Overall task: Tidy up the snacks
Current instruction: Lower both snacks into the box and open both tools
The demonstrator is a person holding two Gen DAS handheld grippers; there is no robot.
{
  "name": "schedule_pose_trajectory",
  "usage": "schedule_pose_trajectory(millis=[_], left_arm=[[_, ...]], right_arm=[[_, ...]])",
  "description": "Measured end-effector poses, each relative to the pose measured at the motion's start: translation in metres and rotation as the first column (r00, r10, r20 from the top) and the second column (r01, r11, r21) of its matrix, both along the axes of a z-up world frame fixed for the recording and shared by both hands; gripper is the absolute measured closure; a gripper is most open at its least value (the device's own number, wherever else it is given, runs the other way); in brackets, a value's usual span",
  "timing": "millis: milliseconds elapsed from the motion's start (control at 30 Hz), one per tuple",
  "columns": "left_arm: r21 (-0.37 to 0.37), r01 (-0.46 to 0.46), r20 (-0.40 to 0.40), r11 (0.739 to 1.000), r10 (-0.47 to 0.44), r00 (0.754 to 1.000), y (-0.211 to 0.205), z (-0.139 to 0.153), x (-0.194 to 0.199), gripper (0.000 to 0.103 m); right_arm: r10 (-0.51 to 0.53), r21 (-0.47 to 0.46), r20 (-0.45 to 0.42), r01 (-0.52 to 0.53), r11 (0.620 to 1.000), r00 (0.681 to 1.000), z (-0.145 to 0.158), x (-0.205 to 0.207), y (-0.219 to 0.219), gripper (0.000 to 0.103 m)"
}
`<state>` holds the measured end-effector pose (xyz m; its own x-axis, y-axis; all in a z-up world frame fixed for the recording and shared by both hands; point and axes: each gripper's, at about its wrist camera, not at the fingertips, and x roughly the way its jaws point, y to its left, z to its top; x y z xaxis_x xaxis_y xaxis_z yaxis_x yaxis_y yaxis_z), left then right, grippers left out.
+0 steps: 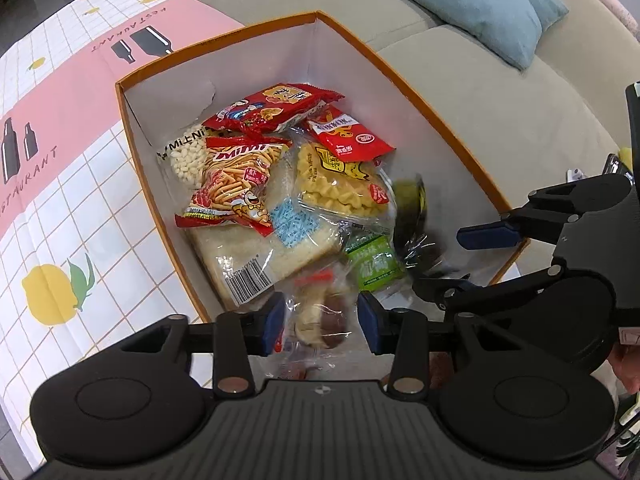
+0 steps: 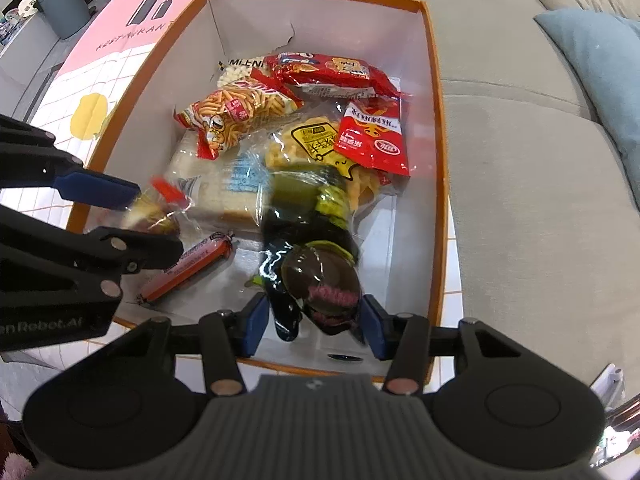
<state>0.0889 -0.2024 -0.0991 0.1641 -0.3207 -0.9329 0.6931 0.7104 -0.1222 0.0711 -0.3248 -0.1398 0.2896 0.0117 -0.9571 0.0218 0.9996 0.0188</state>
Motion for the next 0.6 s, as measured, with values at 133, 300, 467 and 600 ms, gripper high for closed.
schedule_pose_trajectory(millis=[133, 300, 467, 600], left_arm=[[-0.017, -0.002, 0.009, 1.000, 0.002, 1.000, 0.004, 0.006, -0.004, 0.049], [-0.039, -0.011, 0.039, 0.999, 0.013, 0.999, 0.013, 0.017, -0.009, 0.048], [-0.048, -0.031, 0.140, 0.998, 0.038, 0.989, 0.029, 0.036, -0.017, 0.048], [-0.088, -0.072, 0.241, 0.994, 0.091, 0.966, 0.052, 0.057, -0.023, 0.048]], right_arm=[[0.000, -0.016, 0.012, 0.000, 1.000, 1.000, 0.006, -0.002, 0.002, 0.048], [0.010, -0.030, 0.025, -0.009, 0.999, 1.000, 0.015, -0.006, 0.006, 0.042], [0.028, -0.062, 0.067, -0.024, 0.998, 0.997, 0.031, -0.012, 0.016, 0.031], [0.052, -0.081, 0.148, -0.040, 0.996, 0.988, 0.054, -0.021, 0.028, 0.025]])
